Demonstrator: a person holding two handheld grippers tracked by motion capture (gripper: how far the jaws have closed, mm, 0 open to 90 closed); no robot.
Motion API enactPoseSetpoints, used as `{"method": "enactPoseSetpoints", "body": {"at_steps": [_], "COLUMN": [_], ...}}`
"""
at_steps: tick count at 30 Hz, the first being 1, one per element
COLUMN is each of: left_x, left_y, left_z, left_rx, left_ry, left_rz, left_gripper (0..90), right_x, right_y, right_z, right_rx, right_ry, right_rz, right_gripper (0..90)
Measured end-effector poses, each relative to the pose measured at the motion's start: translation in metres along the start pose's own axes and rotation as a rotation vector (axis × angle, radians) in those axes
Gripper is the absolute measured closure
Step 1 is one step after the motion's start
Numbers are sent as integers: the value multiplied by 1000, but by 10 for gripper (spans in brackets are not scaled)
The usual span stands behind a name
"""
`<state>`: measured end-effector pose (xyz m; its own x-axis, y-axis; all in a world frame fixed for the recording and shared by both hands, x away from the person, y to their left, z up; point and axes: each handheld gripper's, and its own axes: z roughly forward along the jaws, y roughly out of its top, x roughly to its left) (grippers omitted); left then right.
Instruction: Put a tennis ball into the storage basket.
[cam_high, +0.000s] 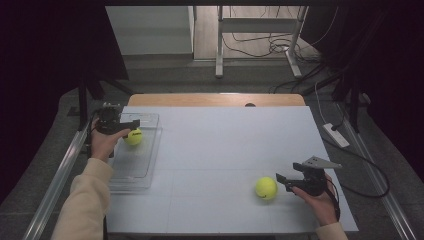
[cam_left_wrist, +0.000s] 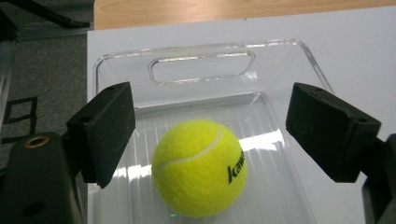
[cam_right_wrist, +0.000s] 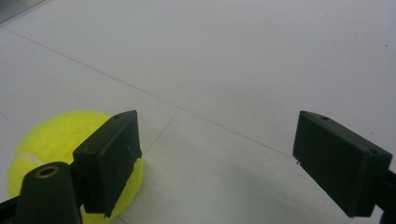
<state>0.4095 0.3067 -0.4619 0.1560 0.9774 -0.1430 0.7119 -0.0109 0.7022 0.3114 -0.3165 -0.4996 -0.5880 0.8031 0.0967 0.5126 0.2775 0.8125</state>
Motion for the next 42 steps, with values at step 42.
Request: {"method": "enactPoseSetpoints", "body": {"at_steps": [42], "left_x": [-34], "left_y": [-4], "left_z": [-43], "left_rx": [-148], "left_ry": [-255], "left_rz": [77], "left_gripper": [165], "right_x": [-5], "right_y": [1], "right_z": [0], "right_rx": [-9], "right_ry": [0], "right_rz": [18], "right_gripper": [153]}}
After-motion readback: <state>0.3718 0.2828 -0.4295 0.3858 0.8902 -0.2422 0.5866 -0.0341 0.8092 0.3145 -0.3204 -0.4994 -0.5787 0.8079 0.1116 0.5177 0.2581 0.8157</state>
